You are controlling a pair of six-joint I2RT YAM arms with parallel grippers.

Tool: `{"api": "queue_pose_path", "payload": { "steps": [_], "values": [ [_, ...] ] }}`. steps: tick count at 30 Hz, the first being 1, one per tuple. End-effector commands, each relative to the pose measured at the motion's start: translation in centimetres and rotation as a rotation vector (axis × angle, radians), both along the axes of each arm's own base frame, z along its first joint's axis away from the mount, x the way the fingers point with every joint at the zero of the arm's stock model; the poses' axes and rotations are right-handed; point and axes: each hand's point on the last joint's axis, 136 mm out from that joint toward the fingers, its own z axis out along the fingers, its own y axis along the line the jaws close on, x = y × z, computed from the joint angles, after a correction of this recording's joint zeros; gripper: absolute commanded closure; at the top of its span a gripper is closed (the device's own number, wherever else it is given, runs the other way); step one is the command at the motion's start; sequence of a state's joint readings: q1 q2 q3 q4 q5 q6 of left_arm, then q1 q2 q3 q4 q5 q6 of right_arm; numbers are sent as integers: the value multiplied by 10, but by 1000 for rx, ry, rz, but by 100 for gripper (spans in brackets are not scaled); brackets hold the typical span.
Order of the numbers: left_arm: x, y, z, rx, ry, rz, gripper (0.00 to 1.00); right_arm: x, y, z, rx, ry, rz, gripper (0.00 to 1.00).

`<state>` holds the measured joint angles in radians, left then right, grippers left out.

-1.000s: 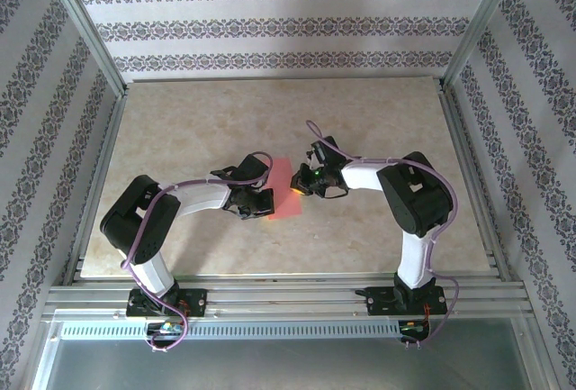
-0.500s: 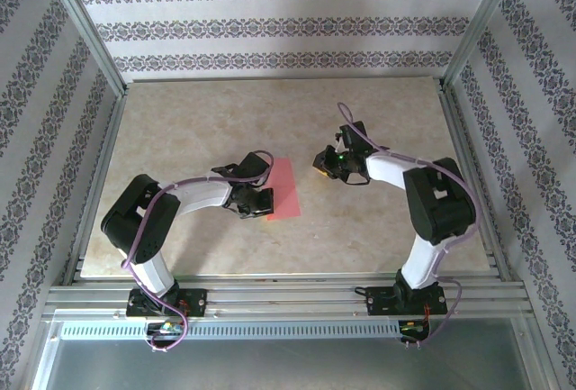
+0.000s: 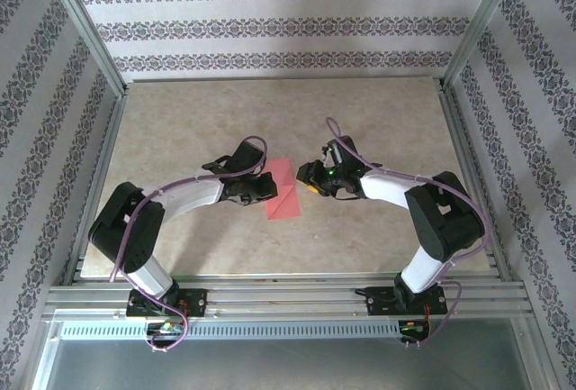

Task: Fold a paper plane with a square sheet of paper (pick it up from the middle)
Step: Fold the triangle a second time at the center of the table.

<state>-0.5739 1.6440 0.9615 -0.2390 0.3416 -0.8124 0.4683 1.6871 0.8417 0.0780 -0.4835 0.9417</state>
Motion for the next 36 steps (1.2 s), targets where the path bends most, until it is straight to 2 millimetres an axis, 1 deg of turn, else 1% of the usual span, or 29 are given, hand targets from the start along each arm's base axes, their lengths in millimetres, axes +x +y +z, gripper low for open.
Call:
{"api": "queue_pose_path", "payload": {
  "steps": [1,3,6,8,10,11,18,23,27,30,32,36],
  "values": [
    [17,-2,-2,-11,-20,40,90,-2,15,-5,46,21,-2,54],
    [17,1,-8,10,-12,39,92,-4,21,-7,52,27,9,55],
    [14,7,-18,43,4,41,95,-6,35,-6,65,31,49,69],
    [12,9,-22,57,11,42,97,-8,42,-9,57,40,63,79],
    [12,11,-26,65,19,43,97,-8,47,-15,48,49,75,84],
    [12,12,-27,67,22,46,97,-9,49,-18,40,56,79,86],
    [11,10,-31,62,30,36,97,-9,63,-36,12,86,111,88],
    [6,5,-23,24,36,16,97,-11,60,-49,-24,115,99,89],
    [-7,-3,-17,-20,55,-18,95,-13,54,-58,-54,140,78,89],
    [-17,-7,-20,-8,72,-43,95,-14,52,-62,-65,155,67,89],
    [-23,-9,-26,11,91,-58,95,-15,51,-65,-68,163,64,89],
    [-31,-5,-40,55,129,-62,96,-15,50,-67,-75,170,62,89]
  ]
}}
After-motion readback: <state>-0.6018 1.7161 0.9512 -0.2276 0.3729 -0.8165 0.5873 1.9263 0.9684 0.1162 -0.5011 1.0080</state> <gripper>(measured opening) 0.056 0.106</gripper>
